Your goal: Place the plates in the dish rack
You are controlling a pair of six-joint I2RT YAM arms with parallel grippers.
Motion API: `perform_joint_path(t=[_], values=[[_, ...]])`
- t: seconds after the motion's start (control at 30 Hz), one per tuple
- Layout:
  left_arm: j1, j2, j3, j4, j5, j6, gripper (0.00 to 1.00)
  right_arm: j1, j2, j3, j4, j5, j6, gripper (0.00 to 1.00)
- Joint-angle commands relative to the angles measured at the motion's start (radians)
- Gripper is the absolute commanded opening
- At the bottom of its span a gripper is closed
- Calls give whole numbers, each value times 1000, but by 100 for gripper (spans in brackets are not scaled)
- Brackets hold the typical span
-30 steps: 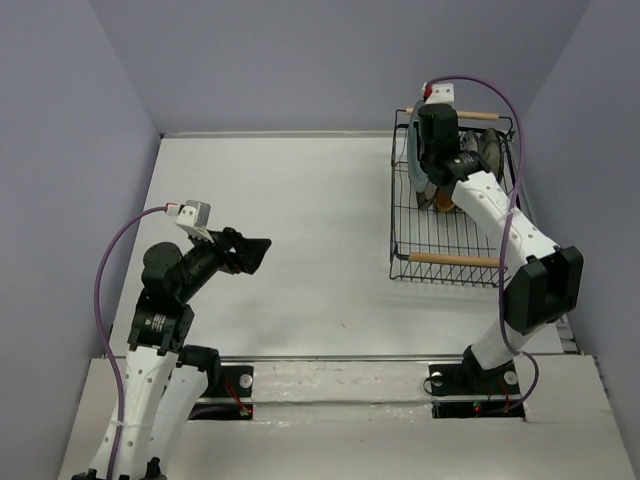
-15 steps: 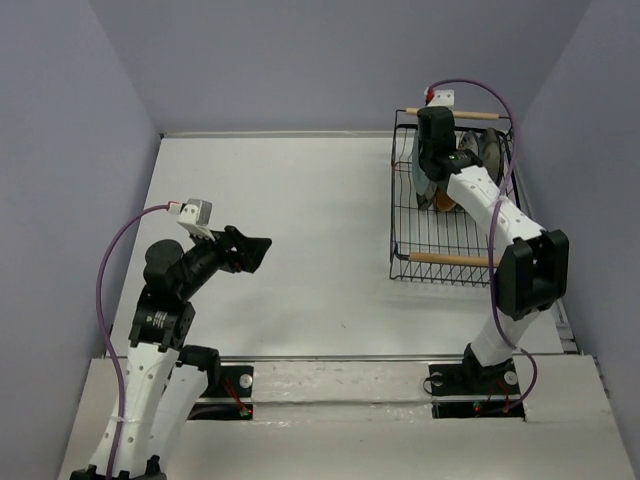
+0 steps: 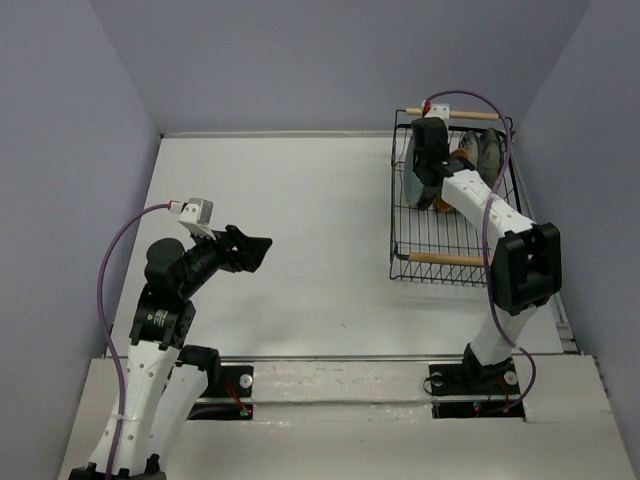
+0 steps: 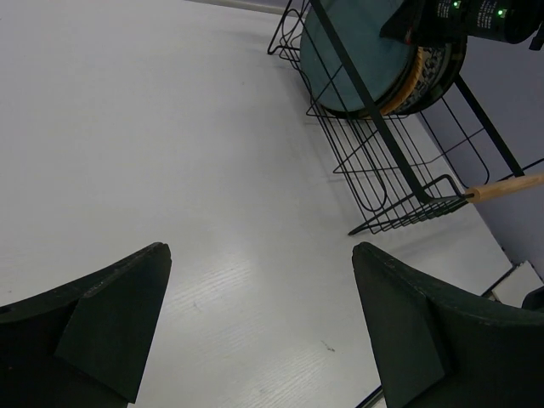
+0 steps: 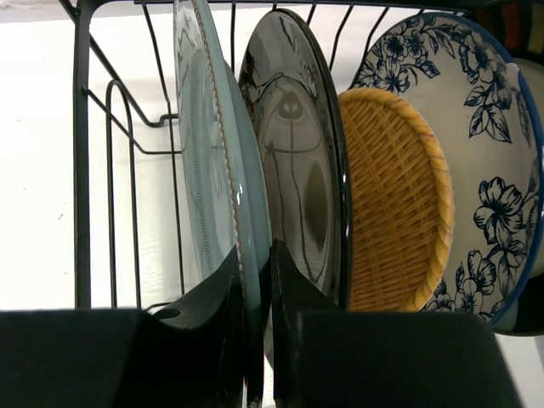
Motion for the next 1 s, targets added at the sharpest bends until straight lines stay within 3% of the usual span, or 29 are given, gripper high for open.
perform_joint_path(t=[0.0,0.63,0.8,0.97], values=[[-4,2,-3,38,14,12,99,-4,-21,16,184,27,32,7],[-4,5,-6,41,19,10,99,-4,95,65,214,14,-49,7],[-5,10,-6,43,22,10,99,-4,89,73,241,-8,-75,29],[-4,15,-8,46,23,9,99,-4,97,100,244,-5,-126,38]])
